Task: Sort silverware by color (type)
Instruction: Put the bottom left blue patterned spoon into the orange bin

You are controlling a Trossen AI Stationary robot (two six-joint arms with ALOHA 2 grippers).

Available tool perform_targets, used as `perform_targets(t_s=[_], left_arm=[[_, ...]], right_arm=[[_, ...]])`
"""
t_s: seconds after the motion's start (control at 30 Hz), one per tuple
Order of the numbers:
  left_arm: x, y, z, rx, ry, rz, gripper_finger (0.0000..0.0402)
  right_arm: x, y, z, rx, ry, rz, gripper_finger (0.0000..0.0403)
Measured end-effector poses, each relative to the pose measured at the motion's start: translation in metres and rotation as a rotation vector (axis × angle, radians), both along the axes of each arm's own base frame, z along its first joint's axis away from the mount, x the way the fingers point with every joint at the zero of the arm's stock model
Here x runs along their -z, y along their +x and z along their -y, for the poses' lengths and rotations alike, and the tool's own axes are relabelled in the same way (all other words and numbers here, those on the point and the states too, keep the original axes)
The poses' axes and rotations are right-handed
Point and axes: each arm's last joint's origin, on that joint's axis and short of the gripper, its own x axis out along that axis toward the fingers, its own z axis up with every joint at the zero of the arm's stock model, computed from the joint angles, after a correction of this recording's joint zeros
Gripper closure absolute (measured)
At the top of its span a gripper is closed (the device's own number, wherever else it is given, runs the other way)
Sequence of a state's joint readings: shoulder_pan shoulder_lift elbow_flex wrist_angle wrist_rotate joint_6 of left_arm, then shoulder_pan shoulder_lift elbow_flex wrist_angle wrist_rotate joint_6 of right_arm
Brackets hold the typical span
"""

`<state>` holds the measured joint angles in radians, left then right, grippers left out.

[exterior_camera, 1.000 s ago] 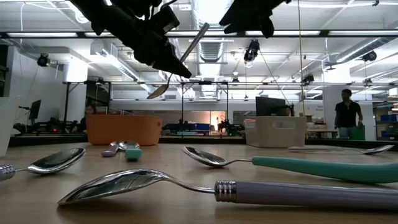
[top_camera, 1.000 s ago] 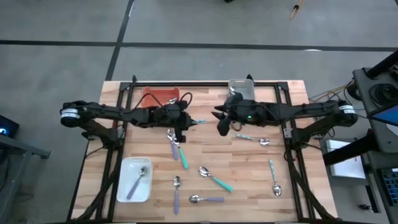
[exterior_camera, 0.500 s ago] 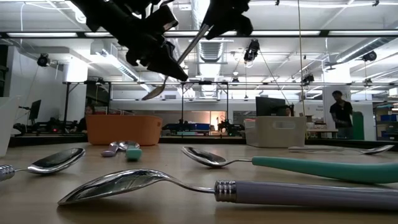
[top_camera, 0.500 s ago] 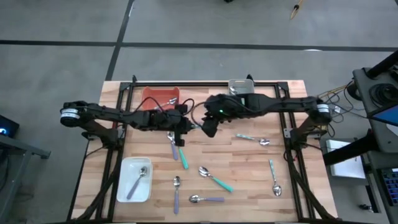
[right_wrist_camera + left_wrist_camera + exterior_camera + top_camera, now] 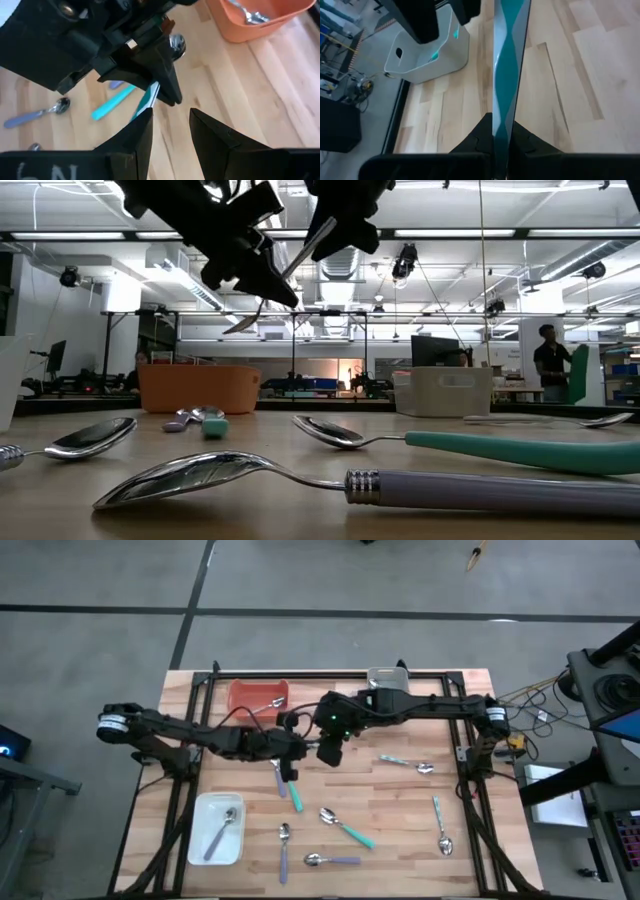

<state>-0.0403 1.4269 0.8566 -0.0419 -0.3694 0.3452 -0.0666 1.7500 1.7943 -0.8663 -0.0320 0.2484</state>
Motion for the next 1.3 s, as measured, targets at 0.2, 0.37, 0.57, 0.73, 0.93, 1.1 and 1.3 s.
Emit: perform_targets(t_s=[0.2,0.37,0.57,0.73,0.93,1.1,1.3], left_arm=[[-0.004,0.001,0.014,-0.015,-0.003,0.058,0.0401],[-0.004,0.000,0.023,-0.005,0.002,0.063,0.0401],[-0.003,-0.001,0.028,-0.022,-0.048,0.065,0.0401],[0.001,-0.004,0.027,-0.054,-0.080,0.037,0.0401],[0.001,-0.004,0.027,-0.060,-0.089,0.033,0.0401],[0.002,-0.004,0.027,-0.074,-0.085,0.033,0.0401],[0.009,-0.001,0.027,-0.089,-0.101,0.017,0.0401]], right_arm=[[0.008,-0.006,-0.005,-0.013,0.032,-0.079,0.0287],[0.016,-0.007,-0.014,-0.044,0.035,-0.112,0.0304],[0.014,-0.010,-0.019,-0.111,-0.017,-0.116,0.0325],[0.003,-0.021,-0.018,-0.124,-0.100,-0.118,0.0337],[-0.004,-0.028,-0.015,-0.093,-0.200,-0.108,0.0338],[-0.004,-0.041,-0.015,-0.092,-0.202,-0.087,0.0339],[-0.003,-0.068,-0.017,-0.070,-0.208,0.082,0.0337]])
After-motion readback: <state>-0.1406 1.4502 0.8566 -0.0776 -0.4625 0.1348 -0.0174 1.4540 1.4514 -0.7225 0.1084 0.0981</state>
